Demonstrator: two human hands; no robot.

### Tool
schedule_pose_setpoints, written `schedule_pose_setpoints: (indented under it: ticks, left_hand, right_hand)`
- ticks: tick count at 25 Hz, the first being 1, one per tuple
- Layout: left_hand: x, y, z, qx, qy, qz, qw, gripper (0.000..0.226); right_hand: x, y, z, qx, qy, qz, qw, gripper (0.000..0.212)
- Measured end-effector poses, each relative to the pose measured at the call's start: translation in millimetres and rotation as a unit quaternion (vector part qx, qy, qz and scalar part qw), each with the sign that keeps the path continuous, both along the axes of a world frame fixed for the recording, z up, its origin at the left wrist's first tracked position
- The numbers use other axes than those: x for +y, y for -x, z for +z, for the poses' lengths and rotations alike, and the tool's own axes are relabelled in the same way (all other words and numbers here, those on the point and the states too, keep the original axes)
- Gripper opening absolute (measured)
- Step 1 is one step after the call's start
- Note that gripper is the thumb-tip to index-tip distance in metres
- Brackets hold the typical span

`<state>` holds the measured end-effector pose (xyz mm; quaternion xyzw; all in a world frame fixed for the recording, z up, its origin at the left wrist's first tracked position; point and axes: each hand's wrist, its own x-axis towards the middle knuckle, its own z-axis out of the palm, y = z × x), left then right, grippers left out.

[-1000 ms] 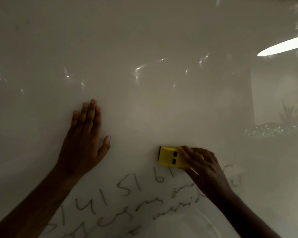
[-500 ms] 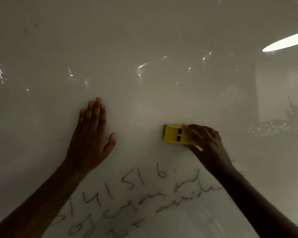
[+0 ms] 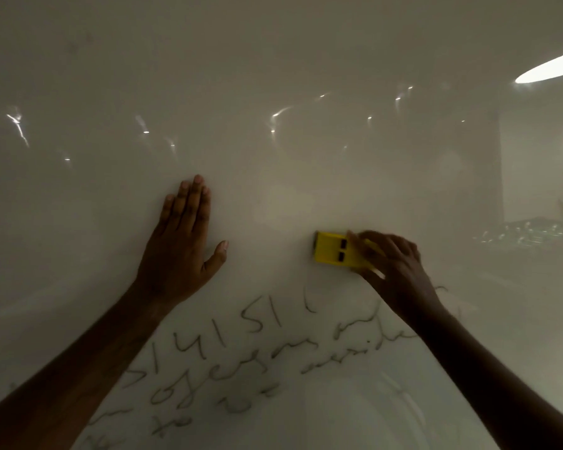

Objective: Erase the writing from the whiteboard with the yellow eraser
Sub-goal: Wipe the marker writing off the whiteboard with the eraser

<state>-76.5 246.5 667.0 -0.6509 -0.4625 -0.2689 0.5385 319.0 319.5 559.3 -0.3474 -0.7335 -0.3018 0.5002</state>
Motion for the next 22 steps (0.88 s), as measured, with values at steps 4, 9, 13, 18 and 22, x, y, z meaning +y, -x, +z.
schedule_pose_setpoints:
  ticks: [4, 9, 13, 18, 22]
  left_hand:
    - [-3.1, 3.7, -1.6, 0.004, 0.01, 0.004, 1.0, 0.087]
    - [-13.7, 33.9, -15.1, 0.013, 0.015, 0.013, 1.0, 0.085]
    - [-23.6, 62.7, -33.4, 0.001, 0.012, 0.018, 1.0, 0.085]
    - [-23.2, 63.0, -35.4, -0.002, 0.02, 0.02, 1.0, 0.085]
    - [-27.0, 74.7, -37.8, 0.003, 0.019, 0.019, 1.0, 0.083]
  right_hand:
    - [-12.1, 65.3, 10.1, -0.055, -0.028, 0.038, 0.997, 0.06]
    - [-20.3, 54.2, -59.8, -0.164, -0.03, 0.053, 0.985, 0.053]
    - [-13.5, 25.6, -35.4, -0.106, -0.031, 0.021, 0.994, 0.057]
    - [-18.3, 78.7, 22.7, -0.037, -0.028, 0.031, 0.998, 0.063]
    - [-18.2, 75.0, -23.5, -0.158, -0.063, 0.058, 0.984, 0.054]
